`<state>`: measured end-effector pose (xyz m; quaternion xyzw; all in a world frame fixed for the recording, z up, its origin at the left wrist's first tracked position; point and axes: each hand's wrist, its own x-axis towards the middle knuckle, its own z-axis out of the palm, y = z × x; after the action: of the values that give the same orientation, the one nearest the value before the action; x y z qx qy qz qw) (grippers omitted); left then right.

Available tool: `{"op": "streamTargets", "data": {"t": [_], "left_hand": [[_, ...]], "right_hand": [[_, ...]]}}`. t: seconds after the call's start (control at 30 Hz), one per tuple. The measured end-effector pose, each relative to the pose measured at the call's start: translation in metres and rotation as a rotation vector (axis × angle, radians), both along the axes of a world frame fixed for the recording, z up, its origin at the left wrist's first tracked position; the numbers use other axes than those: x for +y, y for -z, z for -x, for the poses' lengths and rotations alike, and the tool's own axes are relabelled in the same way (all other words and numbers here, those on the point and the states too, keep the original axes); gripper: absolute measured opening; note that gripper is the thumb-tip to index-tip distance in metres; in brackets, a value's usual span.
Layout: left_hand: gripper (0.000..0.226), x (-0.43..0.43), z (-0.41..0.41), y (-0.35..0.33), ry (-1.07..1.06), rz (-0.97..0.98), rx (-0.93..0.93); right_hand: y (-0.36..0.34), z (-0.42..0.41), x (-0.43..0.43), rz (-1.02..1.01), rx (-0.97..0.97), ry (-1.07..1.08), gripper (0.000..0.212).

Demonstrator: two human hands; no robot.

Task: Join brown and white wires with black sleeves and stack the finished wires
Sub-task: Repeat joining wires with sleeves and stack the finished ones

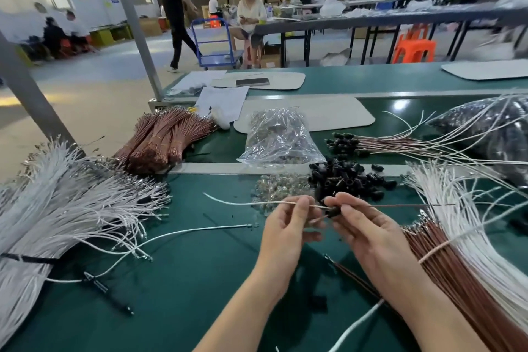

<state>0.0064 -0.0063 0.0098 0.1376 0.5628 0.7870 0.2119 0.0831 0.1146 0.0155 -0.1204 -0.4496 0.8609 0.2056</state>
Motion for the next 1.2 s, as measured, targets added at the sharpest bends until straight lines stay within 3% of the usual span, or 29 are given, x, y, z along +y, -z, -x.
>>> {"op": "streamTargets", "data": {"t": [0.2,0.33,0.43,0.73,1.2], "left_hand": [[0.023,-0.014,0.019,-0.002,-0.274,-0.136,-0.056],[0.038,-0.02,0.024,-0.006,-0.362,-0.212,-0.049],[0.029,-0.024,0.026,-0.007,-0.412,-0.241,-0.05],[0.028,-0.036,0.039,-0.008,-0.431,-0.331,-0.168],[0.025,-0.026,0.032,-0.004,-0.392,-0.192,-0.133]], "right_hand": [[-0.006,-0.01,0.019,0.143,0.007,0.114,0.023],[-0.009,-0.012,0.026,0.227,0.009,0.166,0.022],[-0.008,-0.012,0.028,0.262,0.01,0.202,0.022],[-0.006,-0.009,0.03,0.363,0.022,0.263,0.021],[0.0,-0.004,0.025,0.405,0.015,0.217,0.018]]}}
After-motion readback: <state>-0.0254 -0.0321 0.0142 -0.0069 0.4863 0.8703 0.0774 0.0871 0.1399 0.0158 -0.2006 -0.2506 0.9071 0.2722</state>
